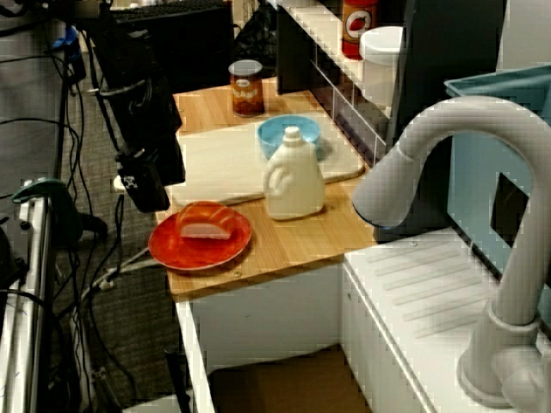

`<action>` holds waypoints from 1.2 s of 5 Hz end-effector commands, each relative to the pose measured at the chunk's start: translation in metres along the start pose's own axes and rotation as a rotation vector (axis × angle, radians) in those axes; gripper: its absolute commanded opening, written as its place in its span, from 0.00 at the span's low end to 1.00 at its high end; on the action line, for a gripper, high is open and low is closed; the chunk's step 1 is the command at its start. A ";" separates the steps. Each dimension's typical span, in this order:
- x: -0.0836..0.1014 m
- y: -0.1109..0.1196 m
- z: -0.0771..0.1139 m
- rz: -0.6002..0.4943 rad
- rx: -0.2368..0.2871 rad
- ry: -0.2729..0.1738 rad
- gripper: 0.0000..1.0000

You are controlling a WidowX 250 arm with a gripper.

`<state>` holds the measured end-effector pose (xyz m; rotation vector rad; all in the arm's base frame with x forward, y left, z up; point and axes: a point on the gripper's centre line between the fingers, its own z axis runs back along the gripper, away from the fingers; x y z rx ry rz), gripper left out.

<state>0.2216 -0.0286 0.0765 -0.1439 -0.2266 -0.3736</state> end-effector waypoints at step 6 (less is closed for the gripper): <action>0.022 0.005 -0.033 0.002 0.065 -0.078 1.00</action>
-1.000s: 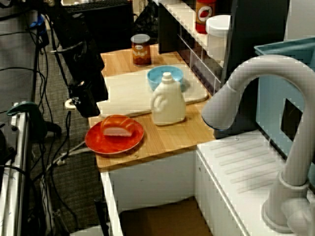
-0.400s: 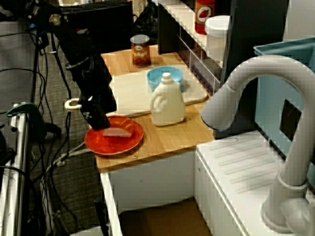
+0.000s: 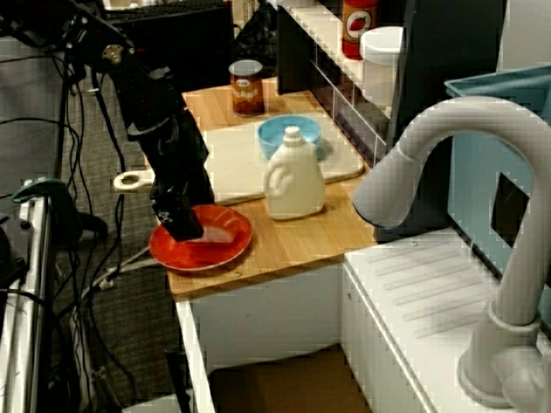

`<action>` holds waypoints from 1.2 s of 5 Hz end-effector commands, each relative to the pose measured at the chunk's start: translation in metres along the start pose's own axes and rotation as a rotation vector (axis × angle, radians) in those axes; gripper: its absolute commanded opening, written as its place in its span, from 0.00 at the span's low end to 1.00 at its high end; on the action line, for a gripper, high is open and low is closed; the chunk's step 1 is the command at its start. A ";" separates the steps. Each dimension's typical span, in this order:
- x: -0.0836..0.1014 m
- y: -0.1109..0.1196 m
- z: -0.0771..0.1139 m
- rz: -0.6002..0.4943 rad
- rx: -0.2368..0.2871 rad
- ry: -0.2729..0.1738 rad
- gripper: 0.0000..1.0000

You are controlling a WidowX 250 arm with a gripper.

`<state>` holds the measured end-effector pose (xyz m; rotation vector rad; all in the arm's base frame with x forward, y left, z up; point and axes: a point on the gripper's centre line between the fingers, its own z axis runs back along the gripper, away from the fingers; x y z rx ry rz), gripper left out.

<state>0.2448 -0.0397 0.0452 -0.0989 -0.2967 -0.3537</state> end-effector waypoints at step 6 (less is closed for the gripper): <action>0.016 0.014 0.015 0.044 0.015 -0.038 0.00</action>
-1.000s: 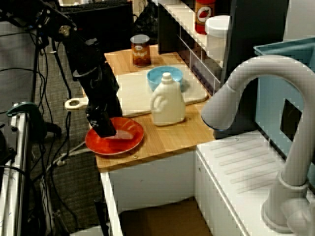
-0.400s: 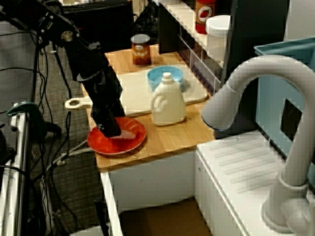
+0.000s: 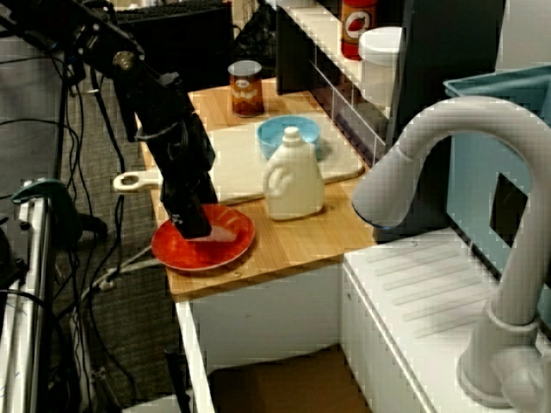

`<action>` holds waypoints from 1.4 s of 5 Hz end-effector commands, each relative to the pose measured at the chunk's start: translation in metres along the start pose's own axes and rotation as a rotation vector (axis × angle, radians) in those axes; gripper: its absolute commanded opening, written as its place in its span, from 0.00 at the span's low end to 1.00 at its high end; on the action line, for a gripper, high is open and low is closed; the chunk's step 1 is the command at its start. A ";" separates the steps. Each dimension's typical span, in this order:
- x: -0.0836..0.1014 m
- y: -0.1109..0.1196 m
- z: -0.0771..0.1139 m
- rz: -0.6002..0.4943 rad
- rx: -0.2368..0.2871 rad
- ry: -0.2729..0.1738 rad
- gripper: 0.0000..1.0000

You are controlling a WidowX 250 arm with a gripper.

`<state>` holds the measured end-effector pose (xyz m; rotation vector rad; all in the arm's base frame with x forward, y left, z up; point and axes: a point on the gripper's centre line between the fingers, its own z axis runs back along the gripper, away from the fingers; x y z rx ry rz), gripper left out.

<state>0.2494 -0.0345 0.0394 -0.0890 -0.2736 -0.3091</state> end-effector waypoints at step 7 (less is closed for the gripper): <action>0.026 0.088 0.047 0.158 0.063 -0.121 0.00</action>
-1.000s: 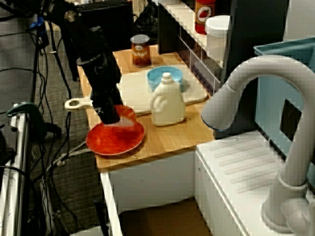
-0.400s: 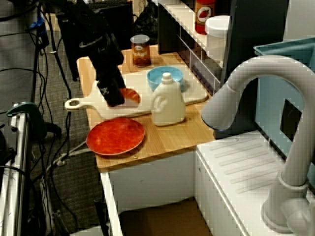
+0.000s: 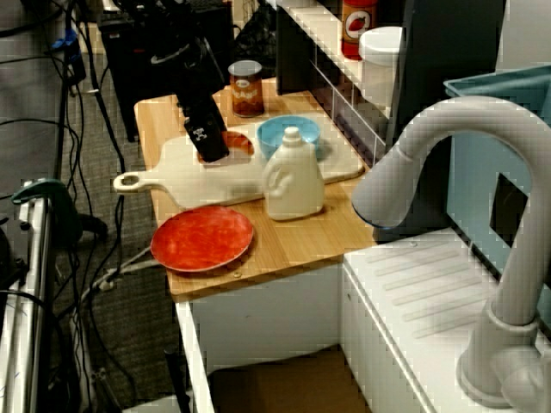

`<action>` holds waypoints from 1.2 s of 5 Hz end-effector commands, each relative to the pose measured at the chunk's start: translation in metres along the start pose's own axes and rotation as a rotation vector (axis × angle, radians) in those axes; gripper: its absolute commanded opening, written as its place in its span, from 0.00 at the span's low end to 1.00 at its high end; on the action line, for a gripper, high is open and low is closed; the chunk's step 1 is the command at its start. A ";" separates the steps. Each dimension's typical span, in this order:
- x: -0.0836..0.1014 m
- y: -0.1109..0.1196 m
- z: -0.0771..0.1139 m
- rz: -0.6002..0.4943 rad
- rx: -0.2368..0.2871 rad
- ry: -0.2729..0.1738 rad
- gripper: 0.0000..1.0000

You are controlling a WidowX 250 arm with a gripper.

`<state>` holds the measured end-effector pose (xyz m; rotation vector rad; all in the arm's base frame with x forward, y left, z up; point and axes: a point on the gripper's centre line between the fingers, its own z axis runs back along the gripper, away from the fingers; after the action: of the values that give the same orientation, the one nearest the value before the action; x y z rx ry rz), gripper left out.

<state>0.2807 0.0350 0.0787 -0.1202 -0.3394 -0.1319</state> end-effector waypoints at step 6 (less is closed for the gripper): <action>0.006 0.046 -0.002 -0.087 0.124 0.046 1.00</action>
<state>0.2880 0.0756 0.0655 0.0029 -0.2746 -0.1959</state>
